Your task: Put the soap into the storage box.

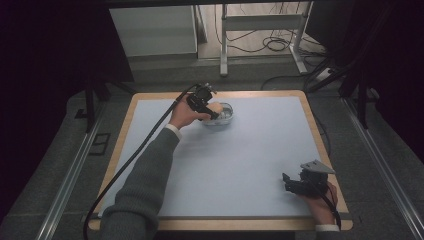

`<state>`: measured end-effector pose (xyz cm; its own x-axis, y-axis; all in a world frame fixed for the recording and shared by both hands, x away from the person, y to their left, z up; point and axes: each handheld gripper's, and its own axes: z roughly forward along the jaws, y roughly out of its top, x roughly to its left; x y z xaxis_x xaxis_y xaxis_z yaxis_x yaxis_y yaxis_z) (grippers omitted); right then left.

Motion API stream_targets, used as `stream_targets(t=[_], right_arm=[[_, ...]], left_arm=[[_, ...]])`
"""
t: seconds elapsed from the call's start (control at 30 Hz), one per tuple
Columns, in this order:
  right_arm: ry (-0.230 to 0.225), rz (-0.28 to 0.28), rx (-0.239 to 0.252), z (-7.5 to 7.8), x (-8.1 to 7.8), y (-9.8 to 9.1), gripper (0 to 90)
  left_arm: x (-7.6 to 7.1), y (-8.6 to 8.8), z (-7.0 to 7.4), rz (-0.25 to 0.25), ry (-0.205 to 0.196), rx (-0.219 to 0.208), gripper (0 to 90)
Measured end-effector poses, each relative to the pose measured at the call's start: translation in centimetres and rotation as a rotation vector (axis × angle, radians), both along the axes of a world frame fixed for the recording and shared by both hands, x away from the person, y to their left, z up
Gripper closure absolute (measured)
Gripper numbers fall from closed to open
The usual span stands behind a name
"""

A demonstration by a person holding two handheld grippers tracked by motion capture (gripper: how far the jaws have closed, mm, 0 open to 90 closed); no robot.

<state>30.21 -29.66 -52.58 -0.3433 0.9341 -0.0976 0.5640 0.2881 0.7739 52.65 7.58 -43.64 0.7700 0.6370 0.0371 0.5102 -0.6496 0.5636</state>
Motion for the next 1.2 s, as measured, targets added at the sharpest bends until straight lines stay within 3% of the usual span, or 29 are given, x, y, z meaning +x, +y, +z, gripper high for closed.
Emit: stream_targets(t=[0.47, 0.77, 0.87, 1.07, 1.2], right_arm=[[0.005, -0.009, -0.003, -0.1, 0.1, -0.2, 9.1], [0.006, -0.011, -0.007, -0.1, 0.1, -0.2, 9.2], [0.006, -0.011, -0.006, -0.1, 0.0, -0.2, 9.2], [0.006, -0.01, -0.006, -0.1, 0.0, -0.2, 9.2], [0.008, -0.01, -0.007, -0.1, 0.0, -0.1, 9.2]], left_arm=[[1.8, -1.0, -2.0, 0.004, 0.025, 0.014, 32.5], [2.1, -1.2, -2.7, 0.008, 0.034, 0.042, 32.2], [1.8, -1.2, -2.3, 0.014, 0.009, 0.009, 30.7], [0.8, -1.1, -0.9, 0.005, -0.025, -0.001, 26.9], [0.3, -0.7, -0.7, 0.004, -0.027, -0.018, 26.1]])
